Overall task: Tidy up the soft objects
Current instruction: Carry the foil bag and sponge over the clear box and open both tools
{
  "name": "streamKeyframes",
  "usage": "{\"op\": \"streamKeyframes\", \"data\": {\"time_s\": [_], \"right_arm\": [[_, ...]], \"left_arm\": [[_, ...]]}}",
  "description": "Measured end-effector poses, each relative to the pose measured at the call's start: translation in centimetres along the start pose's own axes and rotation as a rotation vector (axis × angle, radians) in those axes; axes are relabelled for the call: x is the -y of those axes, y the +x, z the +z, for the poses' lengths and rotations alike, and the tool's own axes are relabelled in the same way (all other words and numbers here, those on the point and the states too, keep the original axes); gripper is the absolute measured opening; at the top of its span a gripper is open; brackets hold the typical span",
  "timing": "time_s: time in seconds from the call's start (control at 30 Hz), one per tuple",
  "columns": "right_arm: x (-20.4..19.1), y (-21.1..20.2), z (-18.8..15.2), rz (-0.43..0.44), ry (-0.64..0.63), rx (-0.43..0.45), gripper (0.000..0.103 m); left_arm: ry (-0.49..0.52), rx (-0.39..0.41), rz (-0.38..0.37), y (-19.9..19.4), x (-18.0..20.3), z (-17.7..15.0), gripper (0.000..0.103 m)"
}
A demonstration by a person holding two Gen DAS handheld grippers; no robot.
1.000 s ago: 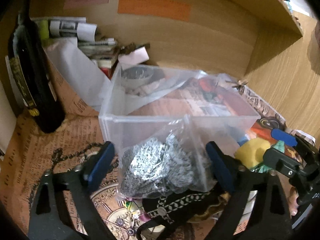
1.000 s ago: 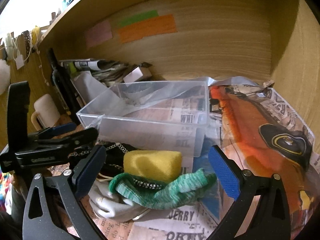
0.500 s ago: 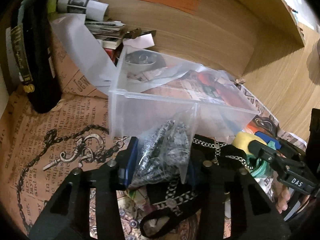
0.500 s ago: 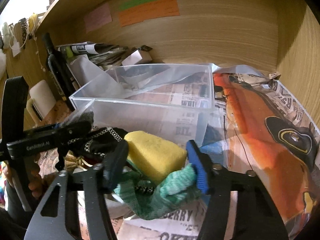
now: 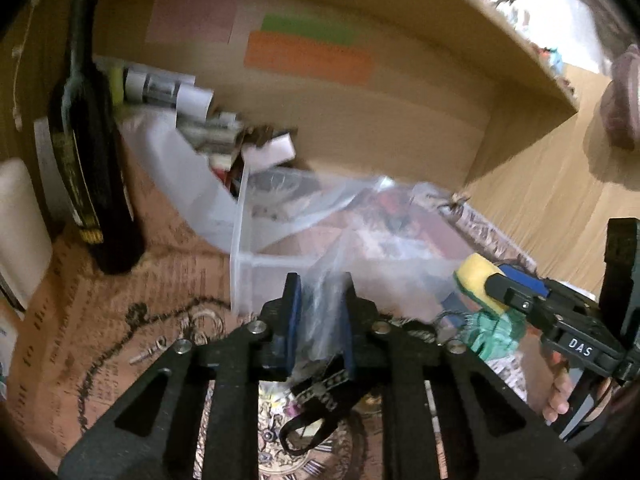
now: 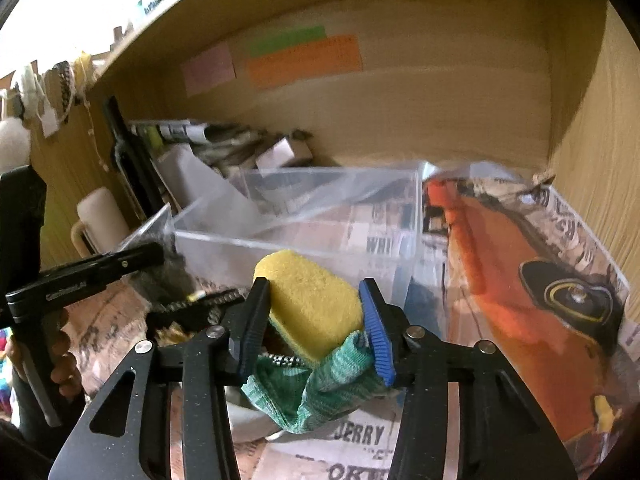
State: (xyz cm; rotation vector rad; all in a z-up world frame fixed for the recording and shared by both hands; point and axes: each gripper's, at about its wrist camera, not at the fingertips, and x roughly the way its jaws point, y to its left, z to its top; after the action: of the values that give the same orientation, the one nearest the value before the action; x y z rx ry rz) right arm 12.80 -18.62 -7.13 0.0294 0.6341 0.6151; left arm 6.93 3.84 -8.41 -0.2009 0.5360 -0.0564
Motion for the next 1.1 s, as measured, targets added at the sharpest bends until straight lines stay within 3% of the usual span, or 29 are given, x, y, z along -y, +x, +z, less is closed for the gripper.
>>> {"op": "streamKeyframes", "data": {"time_s": [0.2, 0.33, 0.37, 0.43, 0.5, 0.53, 0.77, 0.9, 1.1], "right_arm": [[0.0, -1.2, 1.8, -0.001, 0.004, 0.079, 0.042], [-0.1, -1.7, 2.7, -0.004, -0.003, 0.114, 0.042], [-0.1, -1.8, 2.9, -0.005, -0.005, 0.120, 0.042], [0.0, -1.9, 3.2, -0.004, -0.006, 0.128, 0.042], [0.1, -1.9, 3.3, -0.002, -0.004, 0.132, 0.042], [0.1, -1.9, 3.3, 0.001, -0.002, 0.131, 0.042], [0.2, -1.3, 3.0, 0.012, 0.009, 0.106, 0.043], [0.1, -1.1, 2.9, 0.014, 0.009, 0.095, 0.043], [0.4, -0.8, 2.8, 0.010, 0.004, 0.082, 0.043]], "left_arm": [[0.027, 0.065, -0.003, -1.2, 0.6, 2.1, 0.011], [0.049, 0.061, 0.023, -1.3, 0.8, 2.6, 0.013], [0.055, 0.045, 0.026, -1.0, 0.7, 2.5, 0.016], [0.058, 0.017, 0.023, -0.7, 0.6, 2.0, 0.045], [0.068, 0.014, 0.037, -0.5, 0.6, 1.3, 0.065], [0.076, 0.012, 0.045, -0.5, 0.6, 1.0, 0.069], [0.064, -0.134, 0.029, 2.8, -0.4, -0.6, 0.077], [0.040, -0.202, 0.093, 5.3, -2.4, -2.0, 0.077], [-0.045, -0.268, 0.125, 6.7, -6.0, -4.0, 0.077]]}}
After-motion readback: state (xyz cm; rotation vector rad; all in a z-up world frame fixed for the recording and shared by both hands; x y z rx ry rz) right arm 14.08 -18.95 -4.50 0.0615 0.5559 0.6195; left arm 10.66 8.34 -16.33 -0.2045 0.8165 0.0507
